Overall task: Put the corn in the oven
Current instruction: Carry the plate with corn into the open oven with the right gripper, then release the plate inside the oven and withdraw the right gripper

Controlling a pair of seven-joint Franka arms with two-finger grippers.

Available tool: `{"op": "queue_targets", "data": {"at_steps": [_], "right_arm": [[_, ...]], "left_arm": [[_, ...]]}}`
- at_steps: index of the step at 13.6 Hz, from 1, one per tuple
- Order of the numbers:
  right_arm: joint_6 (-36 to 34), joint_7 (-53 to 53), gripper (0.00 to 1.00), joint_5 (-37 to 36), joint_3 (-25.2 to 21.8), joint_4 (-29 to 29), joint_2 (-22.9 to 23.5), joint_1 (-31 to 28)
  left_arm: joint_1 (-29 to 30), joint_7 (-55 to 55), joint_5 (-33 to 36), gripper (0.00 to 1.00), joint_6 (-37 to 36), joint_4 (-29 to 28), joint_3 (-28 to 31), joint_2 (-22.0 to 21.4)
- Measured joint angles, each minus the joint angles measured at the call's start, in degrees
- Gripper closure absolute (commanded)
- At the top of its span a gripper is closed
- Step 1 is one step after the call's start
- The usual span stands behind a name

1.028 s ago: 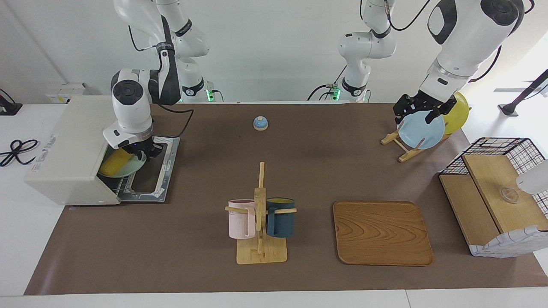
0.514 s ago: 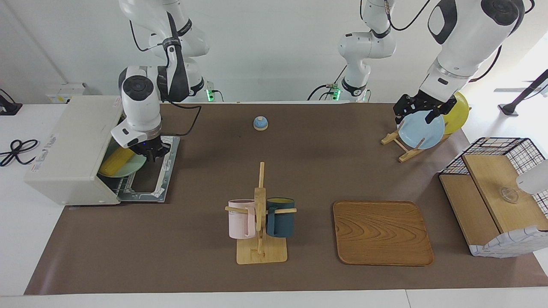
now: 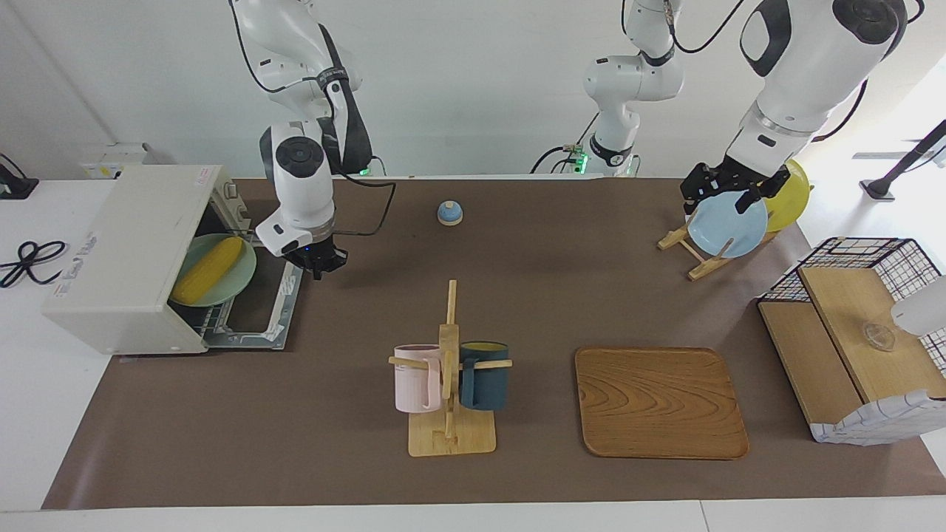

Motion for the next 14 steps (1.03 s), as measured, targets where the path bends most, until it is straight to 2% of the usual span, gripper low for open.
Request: {"op": "queue_targets", "data": {"at_steps": [6,9,14], "right_arm": [[6.12,0.00,1.00,0.02,-0.24,-1.54,4.76,-2.25],[6.47,-0.20,1.00,0.02,-0.30,-1.50,5.13,-4.79],[4.30,-0.46,1.00,-2.49,-0.24,-0.65,5.02,-5.08]], "left_arm": [[0.05,0.00,0.00,0.00,0.00,0.00,0.00,0.00],[0.07,0.00,0.00,0.00,0.00,0.00,0.00,0.00],[0.09,0.00,0.00,0.00,0.00,0.00,0.00,0.00]]}}
